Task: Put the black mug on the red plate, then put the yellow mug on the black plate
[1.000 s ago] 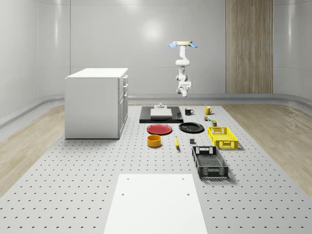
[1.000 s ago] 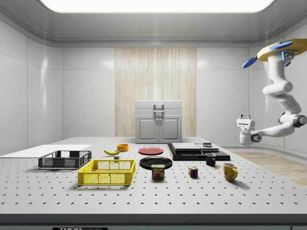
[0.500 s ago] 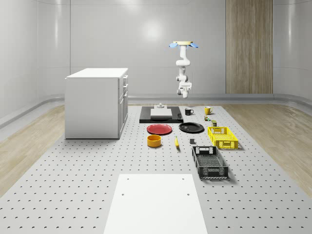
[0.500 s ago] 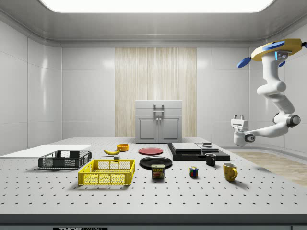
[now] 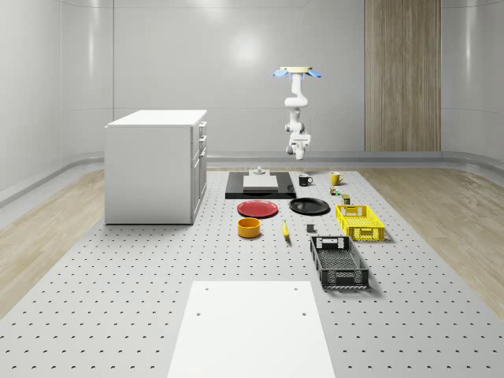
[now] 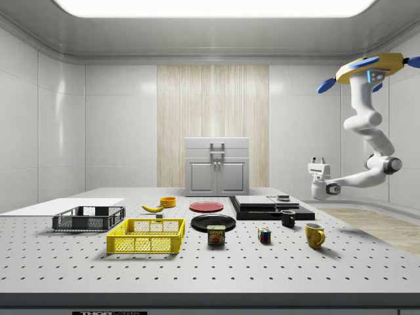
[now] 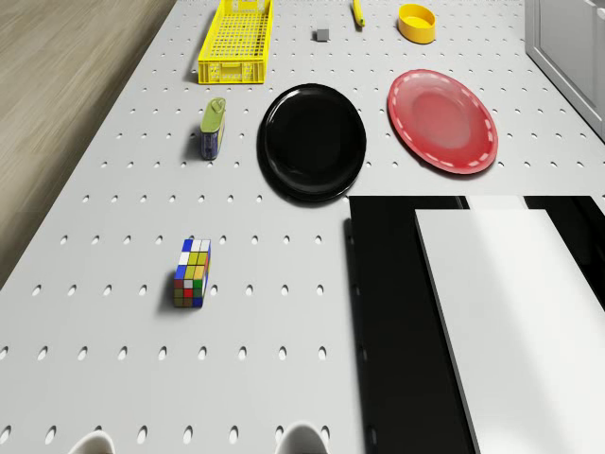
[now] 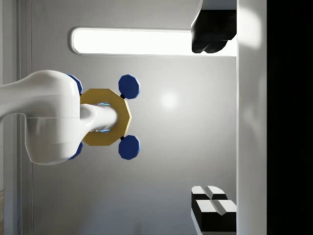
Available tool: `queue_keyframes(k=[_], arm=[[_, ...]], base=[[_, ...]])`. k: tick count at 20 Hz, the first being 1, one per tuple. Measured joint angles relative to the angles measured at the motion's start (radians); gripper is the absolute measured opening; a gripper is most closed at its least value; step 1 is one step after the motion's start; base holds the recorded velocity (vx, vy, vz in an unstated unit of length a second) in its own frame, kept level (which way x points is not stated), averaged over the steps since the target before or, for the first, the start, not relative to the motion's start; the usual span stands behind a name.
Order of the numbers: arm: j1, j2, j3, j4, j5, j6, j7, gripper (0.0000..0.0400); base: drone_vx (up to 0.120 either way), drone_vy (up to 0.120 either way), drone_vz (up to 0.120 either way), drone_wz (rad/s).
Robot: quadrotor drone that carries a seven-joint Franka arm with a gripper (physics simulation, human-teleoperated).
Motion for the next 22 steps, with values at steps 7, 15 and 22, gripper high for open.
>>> queue_keyframes(k=[7,15,22], arm=[[-0.002,-0.004,0.005,-0.004,-0.007,0.005,0.001,0.0400],[-0.008,-0.008,0.026,-0.008,-0.036,0.011,0.004,0.0400],[-0.028,-0.013,0.088,-0.017,-0.123,0.018,0.016,0.0400]], base=[[0.114,0.000,0.000,0.000],[0.000,-0.100,0.000,0.000],[0.000,0.000,-0.063,0.000]])
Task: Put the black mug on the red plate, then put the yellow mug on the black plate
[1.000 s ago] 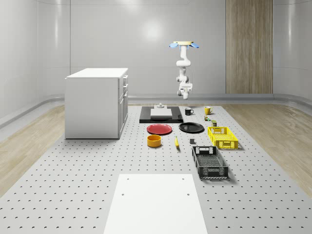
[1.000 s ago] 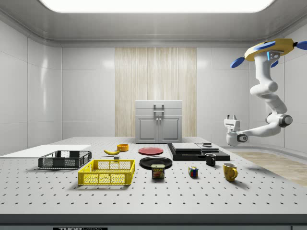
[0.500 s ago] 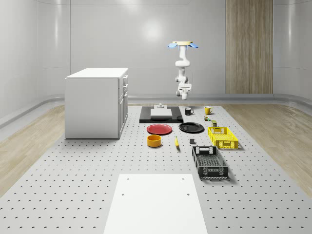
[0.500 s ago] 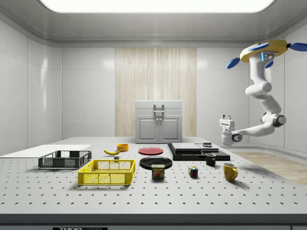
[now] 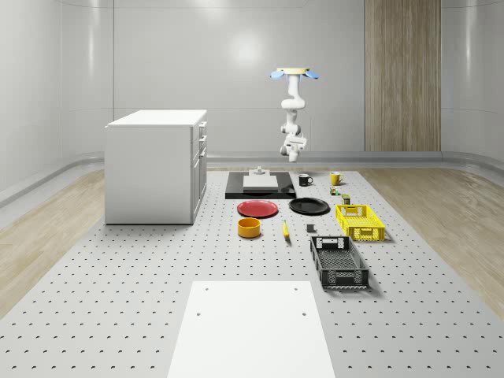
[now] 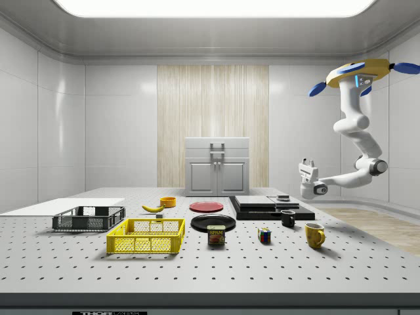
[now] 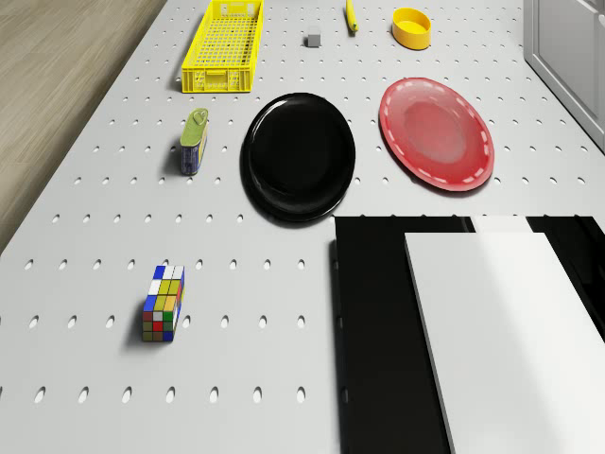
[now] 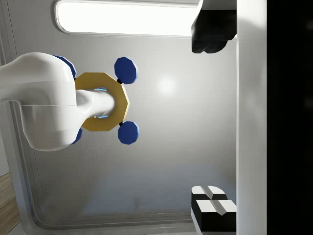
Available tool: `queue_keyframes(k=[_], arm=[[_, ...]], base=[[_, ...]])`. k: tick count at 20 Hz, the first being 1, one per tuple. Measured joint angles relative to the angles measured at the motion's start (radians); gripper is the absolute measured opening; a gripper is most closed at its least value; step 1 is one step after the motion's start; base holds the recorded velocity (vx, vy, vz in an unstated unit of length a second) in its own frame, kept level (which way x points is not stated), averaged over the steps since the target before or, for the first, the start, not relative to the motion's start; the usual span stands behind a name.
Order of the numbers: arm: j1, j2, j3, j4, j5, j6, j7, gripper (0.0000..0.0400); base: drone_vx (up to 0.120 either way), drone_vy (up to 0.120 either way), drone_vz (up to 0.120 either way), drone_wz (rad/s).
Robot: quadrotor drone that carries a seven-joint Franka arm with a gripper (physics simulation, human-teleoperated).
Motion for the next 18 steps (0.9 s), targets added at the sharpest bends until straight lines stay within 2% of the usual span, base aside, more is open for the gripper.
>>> queue_keyframes(k=[6,9,11,14,16,18], arm=[[-0.048,-0.012,0.151,-0.041,-0.215,0.010,0.030,0.0400],[-0.095,-0.028,0.290,-0.109,-0.420,0.021,0.064,0.0400],[-0.140,-0.046,0.408,-0.189,-0.602,0.030,0.101,0.0400],[-0.232,-0.085,0.601,-0.367,-0.930,0.037,0.188,0.0400],[-0.314,-0.115,0.721,-0.499,-1.158,0.026,0.268,0.0400],[-0.414,-0.143,0.824,-0.614,-1.365,-0.004,0.358,0.0400]], base=[[0.000,0.000,-0.020,0.000],[0.000,0.000,-0.120,0.000],[0.020,0.000,-0.120,0.000],[0.120,0.000,-0.120,0.000],[0.120,0.000,-0.120,0.000],[0.120,0.000,-0.120,0.000]])
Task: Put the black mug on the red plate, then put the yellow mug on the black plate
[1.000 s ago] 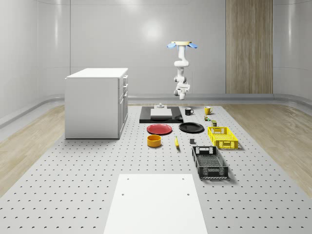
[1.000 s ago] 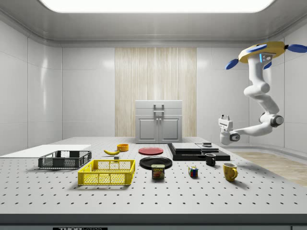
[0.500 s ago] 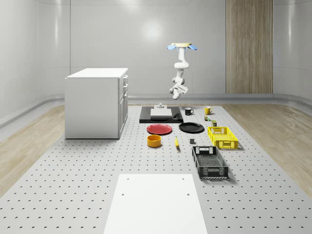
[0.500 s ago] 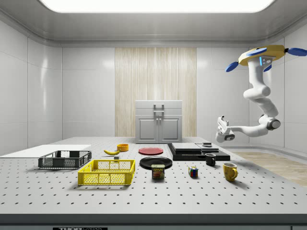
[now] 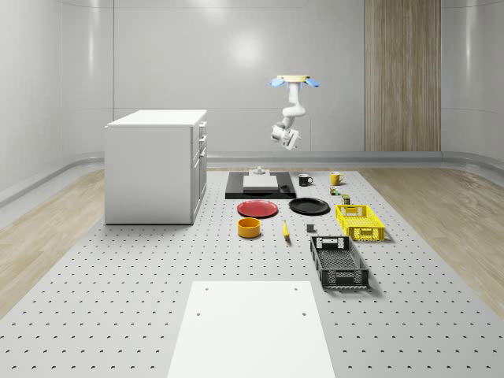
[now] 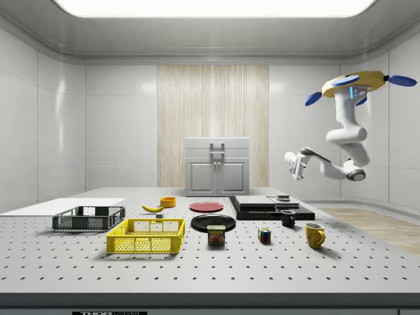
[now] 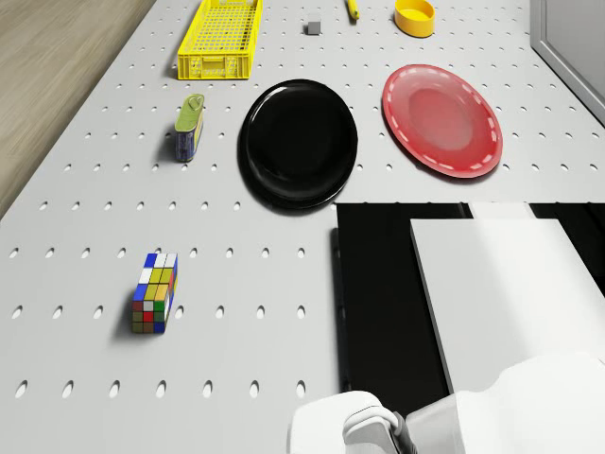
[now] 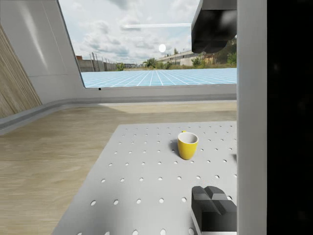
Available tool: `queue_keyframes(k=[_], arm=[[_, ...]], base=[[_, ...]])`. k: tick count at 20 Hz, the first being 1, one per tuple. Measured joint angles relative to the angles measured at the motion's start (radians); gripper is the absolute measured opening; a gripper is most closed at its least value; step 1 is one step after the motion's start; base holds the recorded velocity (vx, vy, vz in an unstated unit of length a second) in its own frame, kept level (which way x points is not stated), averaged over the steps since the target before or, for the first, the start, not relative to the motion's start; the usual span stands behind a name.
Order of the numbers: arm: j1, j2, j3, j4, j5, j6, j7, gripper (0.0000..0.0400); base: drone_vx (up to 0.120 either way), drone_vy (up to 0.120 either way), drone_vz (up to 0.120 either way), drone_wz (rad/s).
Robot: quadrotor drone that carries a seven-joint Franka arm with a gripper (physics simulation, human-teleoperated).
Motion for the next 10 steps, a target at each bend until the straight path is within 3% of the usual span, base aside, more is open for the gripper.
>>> queue_keyframes(k=[4,10], arm=[[-0.215,-0.052,0.150,-0.140,-0.288,-0.092,0.165,0.0400],[-0.437,-0.119,0.265,-0.204,-0.458,-0.193,0.313,0.0400]], base=[[0.120,0.000,-0.120,0.000],[0.120,0.000,-0.120,0.000]])
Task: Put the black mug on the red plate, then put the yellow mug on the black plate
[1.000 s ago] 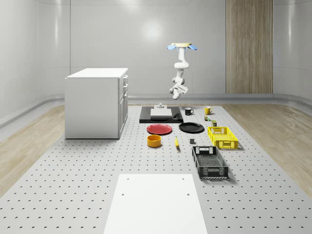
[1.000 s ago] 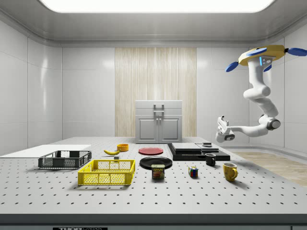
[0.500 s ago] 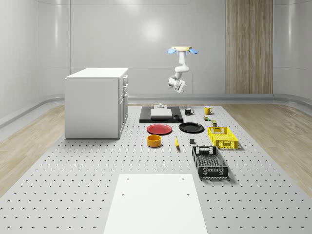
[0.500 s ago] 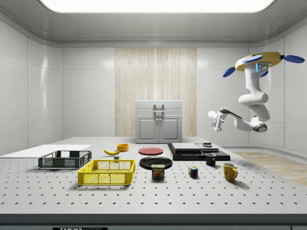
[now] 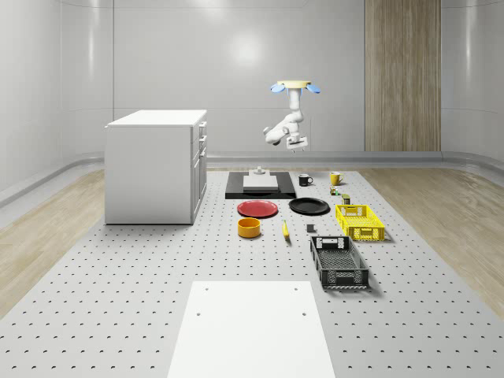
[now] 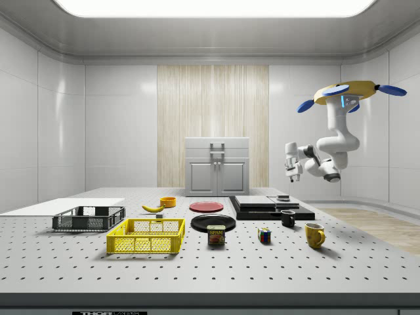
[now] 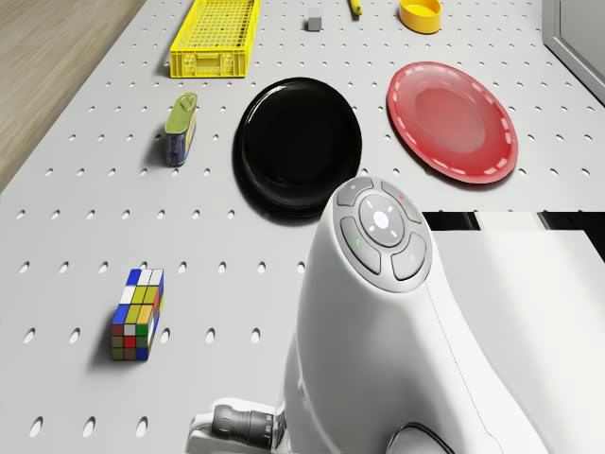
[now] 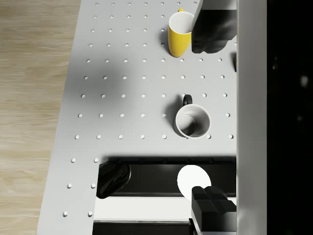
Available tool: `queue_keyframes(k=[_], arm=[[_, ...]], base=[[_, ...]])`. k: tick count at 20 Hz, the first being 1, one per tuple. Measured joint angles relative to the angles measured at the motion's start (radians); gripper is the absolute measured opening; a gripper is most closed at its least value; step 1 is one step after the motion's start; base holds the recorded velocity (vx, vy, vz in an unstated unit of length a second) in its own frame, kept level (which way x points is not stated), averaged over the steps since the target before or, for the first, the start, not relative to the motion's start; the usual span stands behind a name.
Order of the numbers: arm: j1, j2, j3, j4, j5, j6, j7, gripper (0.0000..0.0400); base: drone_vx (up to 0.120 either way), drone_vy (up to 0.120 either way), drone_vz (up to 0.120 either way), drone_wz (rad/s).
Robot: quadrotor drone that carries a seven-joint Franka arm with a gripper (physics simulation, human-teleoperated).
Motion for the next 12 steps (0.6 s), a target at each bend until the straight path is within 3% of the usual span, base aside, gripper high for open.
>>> queue_keyframes(k=[5,9,12], arm=[[-0.087,-0.041,0.043,-0.011,-0.034,-0.027,0.058,0.0400],[-0.124,-0.069,0.062,-0.012,-0.038,-0.026,0.084,0.0400],[-0.141,-0.087,0.072,-0.012,-0.034,-0.019,0.097,0.0400]], base=[[0.120,0.000,-0.120,0.000],[0.010,-0.070,-0.120,0.000],[0.000,0.000,-0.080,0.000]])
